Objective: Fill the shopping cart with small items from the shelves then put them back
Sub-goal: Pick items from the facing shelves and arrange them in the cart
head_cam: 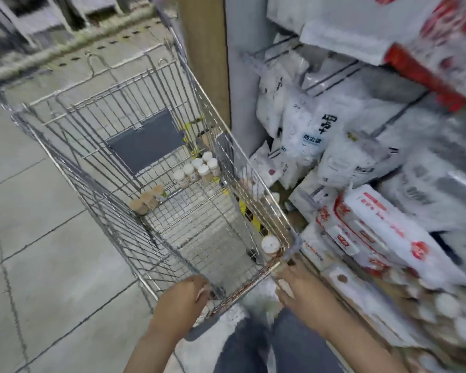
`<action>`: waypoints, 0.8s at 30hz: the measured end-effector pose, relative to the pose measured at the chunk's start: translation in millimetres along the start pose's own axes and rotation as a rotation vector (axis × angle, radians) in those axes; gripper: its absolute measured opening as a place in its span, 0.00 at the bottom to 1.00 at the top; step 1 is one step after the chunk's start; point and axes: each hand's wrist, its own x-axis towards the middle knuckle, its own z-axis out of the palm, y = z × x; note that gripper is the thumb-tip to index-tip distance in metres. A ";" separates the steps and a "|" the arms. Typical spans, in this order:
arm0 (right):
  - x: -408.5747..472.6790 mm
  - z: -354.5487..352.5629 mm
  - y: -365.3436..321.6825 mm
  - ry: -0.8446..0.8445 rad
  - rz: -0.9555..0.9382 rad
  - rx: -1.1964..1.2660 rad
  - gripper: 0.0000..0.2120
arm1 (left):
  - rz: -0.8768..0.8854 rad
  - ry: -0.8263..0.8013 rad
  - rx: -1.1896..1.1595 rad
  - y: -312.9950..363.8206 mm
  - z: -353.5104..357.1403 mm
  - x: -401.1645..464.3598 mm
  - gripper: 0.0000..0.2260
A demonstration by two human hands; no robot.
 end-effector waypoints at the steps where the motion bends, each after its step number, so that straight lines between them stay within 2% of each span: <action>1: -15.3 -5.1 -0.5 0.033 0.018 0.033 0.17 | 0.023 0.013 0.015 7.1 -8.2 -2.0 0.13; 5: -71.8 -32.8 4.4 0.147 0.073 0.067 0.17 | 0.133 0.106 0.035 48.7 -46.3 -14.3 0.14; 9: -135.5 -66.1 12.9 0.330 0.113 0.056 0.17 | 0.312 0.211 0.053 111.2 -76.7 -38.9 0.14; 14: -243.6 -83.8 32.5 0.521 0.223 0.104 0.14 | 0.525 0.293 0.108 214.7 -75.9 -89.6 0.16; 18: -359.8 -73.2 63.6 0.577 0.376 0.147 0.14 | 0.728 0.228 0.092 304.2 -29.6 -134.3 0.16; 24: -536.3 -35.8 103.2 0.717 0.669 0.341 0.14 | 1.069 -0.035 0.185 431.5 55.6 -212.6 0.18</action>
